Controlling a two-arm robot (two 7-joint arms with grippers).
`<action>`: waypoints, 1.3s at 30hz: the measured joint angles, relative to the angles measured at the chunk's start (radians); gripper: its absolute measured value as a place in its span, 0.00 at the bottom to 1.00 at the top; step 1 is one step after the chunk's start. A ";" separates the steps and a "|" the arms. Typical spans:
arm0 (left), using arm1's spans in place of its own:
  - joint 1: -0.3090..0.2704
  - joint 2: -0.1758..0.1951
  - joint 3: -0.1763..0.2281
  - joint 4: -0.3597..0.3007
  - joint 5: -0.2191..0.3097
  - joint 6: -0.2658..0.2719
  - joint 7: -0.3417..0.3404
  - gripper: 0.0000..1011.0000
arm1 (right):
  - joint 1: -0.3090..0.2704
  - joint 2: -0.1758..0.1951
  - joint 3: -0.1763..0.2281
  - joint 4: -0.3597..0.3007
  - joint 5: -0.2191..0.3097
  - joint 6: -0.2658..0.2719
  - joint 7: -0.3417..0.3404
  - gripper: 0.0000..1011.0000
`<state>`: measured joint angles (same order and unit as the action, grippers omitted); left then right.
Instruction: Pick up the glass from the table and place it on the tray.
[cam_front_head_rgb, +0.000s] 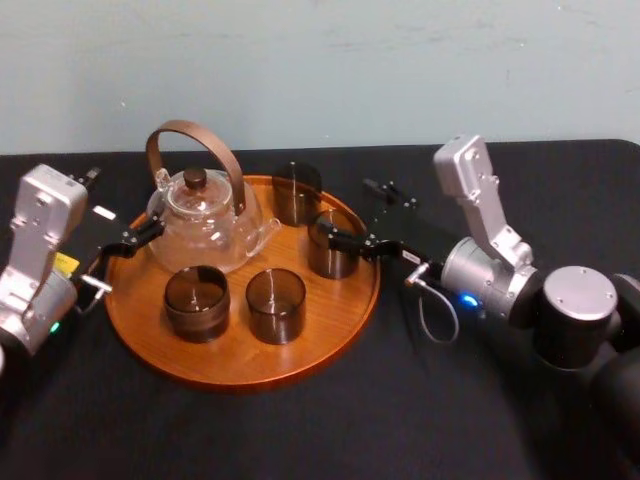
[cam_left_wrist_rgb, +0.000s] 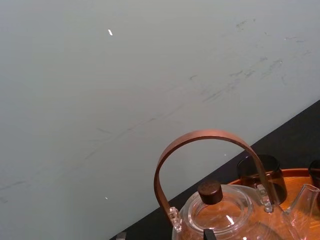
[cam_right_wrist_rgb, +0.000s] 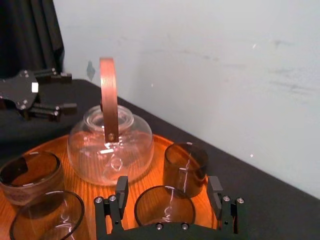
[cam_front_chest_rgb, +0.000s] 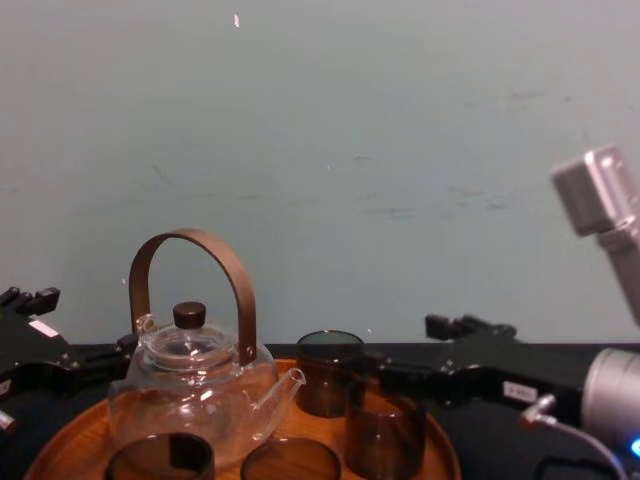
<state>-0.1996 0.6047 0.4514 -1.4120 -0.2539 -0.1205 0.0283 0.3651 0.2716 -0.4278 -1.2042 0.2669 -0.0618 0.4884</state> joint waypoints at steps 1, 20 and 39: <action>0.000 0.000 0.000 0.000 0.000 0.000 0.000 0.99 | -0.005 0.004 0.002 -0.009 0.002 0.001 -0.001 0.99; 0.000 0.000 0.000 0.000 0.000 0.000 0.000 0.99 | -0.177 0.129 0.129 -0.179 0.050 -0.016 -0.076 0.99; 0.000 0.000 0.000 0.000 0.000 0.000 0.000 0.99 | -0.218 0.134 0.237 -0.139 0.050 -0.040 -0.125 0.99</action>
<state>-0.1995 0.6047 0.4514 -1.4120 -0.2539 -0.1205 0.0283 0.1470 0.4054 -0.1908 -1.3433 0.3168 -0.1014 0.3639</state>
